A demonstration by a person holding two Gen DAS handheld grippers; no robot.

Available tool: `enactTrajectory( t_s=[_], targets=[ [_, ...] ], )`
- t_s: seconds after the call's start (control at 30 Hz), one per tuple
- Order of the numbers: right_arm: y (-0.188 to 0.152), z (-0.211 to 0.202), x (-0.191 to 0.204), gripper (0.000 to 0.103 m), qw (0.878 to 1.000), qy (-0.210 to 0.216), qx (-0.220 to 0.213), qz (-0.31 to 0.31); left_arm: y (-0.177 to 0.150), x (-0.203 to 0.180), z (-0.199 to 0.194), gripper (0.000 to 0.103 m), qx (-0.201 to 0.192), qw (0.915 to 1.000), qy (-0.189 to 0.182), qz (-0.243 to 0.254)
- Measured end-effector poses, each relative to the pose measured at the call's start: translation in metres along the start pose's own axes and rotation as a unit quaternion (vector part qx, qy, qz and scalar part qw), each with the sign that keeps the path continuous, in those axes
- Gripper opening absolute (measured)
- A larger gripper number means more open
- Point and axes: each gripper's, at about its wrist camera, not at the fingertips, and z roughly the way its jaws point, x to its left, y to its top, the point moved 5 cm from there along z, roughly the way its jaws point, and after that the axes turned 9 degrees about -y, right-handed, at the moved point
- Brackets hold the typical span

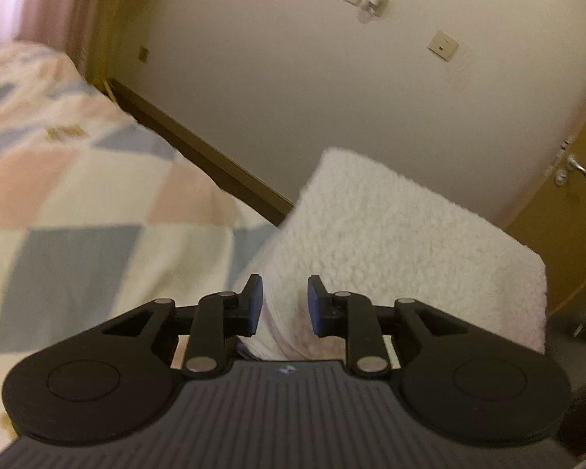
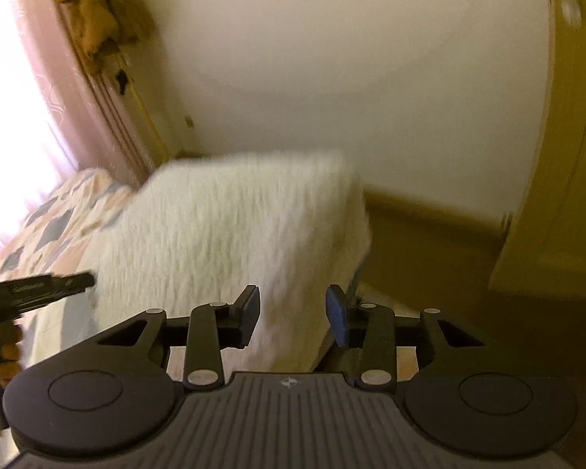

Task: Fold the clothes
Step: 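Lower the vest onto the clothes stack and open the right gripper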

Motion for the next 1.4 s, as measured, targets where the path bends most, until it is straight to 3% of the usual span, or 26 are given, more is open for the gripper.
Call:
enactTrajectory(
  t_s=[0.13,0.27,0.37,0.47,0.53,0.7,0.8,0.93,1.1,1.3,1.4],
  targets=[
    [0.038,0.000,0.008,0.040,0.995,-0.006,-0.093,-0.038,0.028,-0.013,-0.015,0.018,-0.037,0.9993,-0.001,0.006],
    [0.052,0.025,0.027,0.029,0.984,0.007,-0.154,-0.086,0.050,-0.060,0.014,0.018,-0.046,0.9960,-0.034,0.069],
    [0.042,0.057,0.027,0.027,0.987,-0.008,-0.133,-0.095,0.046,-0.089,0.055,0.016,-0.020,0.9930,-0.050,0.105],
    [0.024,0.075,0.015,0.028,0.989,-0.027,-0.119,-0.087,0.028,-0.102,0.092,0.013,0.012,0.9869,-0.017,0.160],
    [0.011,0.086,0.008,0.028,0.989,-0.047,-0.107,-0.092,0.016,-0.098,0.105,0.014,0.024,0.9864,-0.018,0.162],
    [-0.017,0.108,-0.001,0.029,0.991,-0.044,-0.095,-0.089,0.014,-0.093,0.120,0.015,0.029,0.9864,-0.013,0.162],
    [-0.015,0.121,0.002,0.029,0.991,-0.052,-0.082,-0.092,0.020,-0.090,0.130,0.015,0.044,0.9875,-0.008,0.151],
    [0.000,0.118,-0.007,0.029,0.996,-0.028,-0.059,-0.055,0.032,-0.103,0.114,0.012,0.044,0.9866,-0.008,0.157],
    [0.011,0.097,-0.013,0.029,0.996,0.000,-0.074,-0.049,0.031,-0.116,0.074,0.011,0.043,0.9850,-0.005,0.167],
    [0.013,0.057,-0.012,0.031,0.993,0.016,-0.111,-0.035,0.006,-0.121,0.049,0.015,0.077,0.9823,0.015,0.170],
    [-0.001,0.059,-0.007,0.032,0.993,-0.006,-0.102,-0.062,-0.007,-0.118,0.059,0.015,0.100,0.9792,0.040,0.172]
  ],
)
